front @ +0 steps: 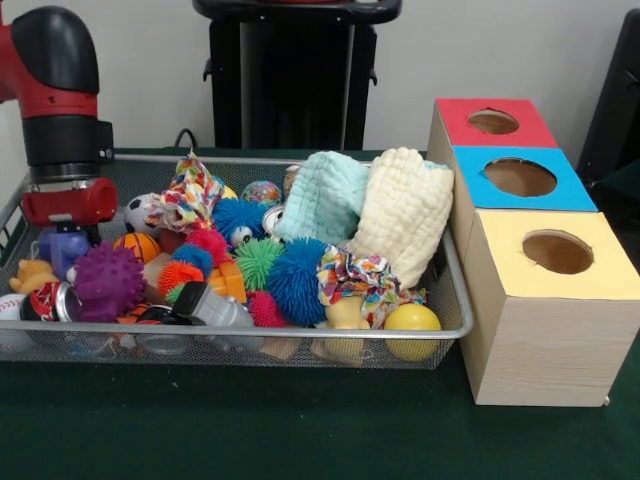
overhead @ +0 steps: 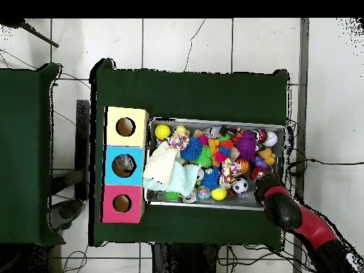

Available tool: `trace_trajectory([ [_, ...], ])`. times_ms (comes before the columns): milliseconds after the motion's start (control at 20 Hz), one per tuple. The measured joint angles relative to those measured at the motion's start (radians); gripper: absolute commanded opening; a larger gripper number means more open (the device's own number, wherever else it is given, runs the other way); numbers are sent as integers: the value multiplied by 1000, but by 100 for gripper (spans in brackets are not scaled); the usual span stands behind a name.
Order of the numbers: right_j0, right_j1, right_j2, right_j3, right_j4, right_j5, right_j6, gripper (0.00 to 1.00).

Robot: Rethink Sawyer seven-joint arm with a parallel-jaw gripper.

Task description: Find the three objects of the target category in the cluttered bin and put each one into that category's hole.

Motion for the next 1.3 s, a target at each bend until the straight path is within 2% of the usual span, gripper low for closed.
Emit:
trace_trajectory([
  [250, 53, -10, 0, 18, 64, 0, 0, 0],
  [400, 101, -40, 0, 57, 160, 1, 0, 0],
  [450, 123, -62, 0, 83, 215, 8, 0, 0],
  [650, 178, -122, -18, 130, 322, 64, 0, 0],
  [750, 247, -176, -69, 150, 386, 166, 0, 0],
  [850, 310, -217, -126, 150, 412, 267, 0, 0],
  [950, 347, -240, -164, 151, 419, 333, 0, 0],
  [1100, 446, -298, -259, 152, 418, 540, 0, 0],
  [1150, 460, -307, -271, 153, 418, 577, 0, 0],
  [1250, 512, -350, -322, 155, 418, 737, 0, 0],
  [1300, 519, -358, -328, 155, 418, 762, 0, 0],
])
